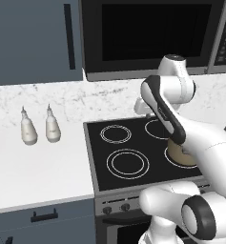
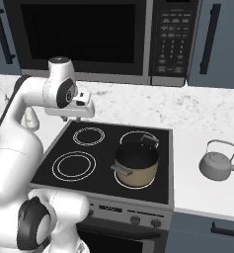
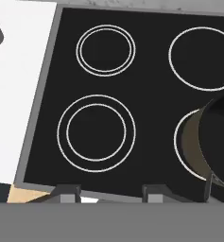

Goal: Pick the kettle from the counter and place it on a stove burner. Then turn the burner on.

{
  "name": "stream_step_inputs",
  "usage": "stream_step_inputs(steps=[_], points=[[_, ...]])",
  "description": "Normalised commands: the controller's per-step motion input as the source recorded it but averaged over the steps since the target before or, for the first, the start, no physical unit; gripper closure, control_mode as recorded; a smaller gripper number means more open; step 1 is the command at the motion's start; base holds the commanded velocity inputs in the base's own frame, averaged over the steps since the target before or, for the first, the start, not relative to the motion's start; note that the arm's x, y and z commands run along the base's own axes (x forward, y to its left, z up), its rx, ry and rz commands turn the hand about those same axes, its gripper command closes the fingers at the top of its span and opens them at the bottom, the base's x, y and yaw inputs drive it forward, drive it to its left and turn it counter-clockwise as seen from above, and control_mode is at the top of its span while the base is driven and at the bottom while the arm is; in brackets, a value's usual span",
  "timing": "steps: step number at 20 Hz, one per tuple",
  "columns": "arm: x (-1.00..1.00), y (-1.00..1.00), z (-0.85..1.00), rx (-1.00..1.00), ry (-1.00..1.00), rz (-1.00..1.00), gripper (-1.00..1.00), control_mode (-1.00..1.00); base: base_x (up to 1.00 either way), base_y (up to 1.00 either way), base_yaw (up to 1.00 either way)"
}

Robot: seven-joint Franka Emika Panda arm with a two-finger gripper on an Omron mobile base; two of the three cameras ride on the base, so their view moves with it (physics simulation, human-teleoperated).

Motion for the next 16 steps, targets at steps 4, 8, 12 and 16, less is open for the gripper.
stream_step_inputs(steps=[4, 8, 12, 16], points=[[-0.11, -0.09, 0.00, 0.00, -0.01, -0.02, -1.00, -1.00, 0.00, 0.00, 0.00], [-0.39, -0.59, -0.10, 0.05, -0.04, -0.10, -1.00, -1.00, 0.00, 0.00, 0.00], [-0.37, -0.59, -0.10, 0.07, -0.08, -0.11, -1.00, -1.00, 0.00, 0.00, 0.00], [-0.32, -0.42, -0.01, 0.06, -0.04, -0.04, -1.00, -1.00, 0.00, 0.00, 0.00]])
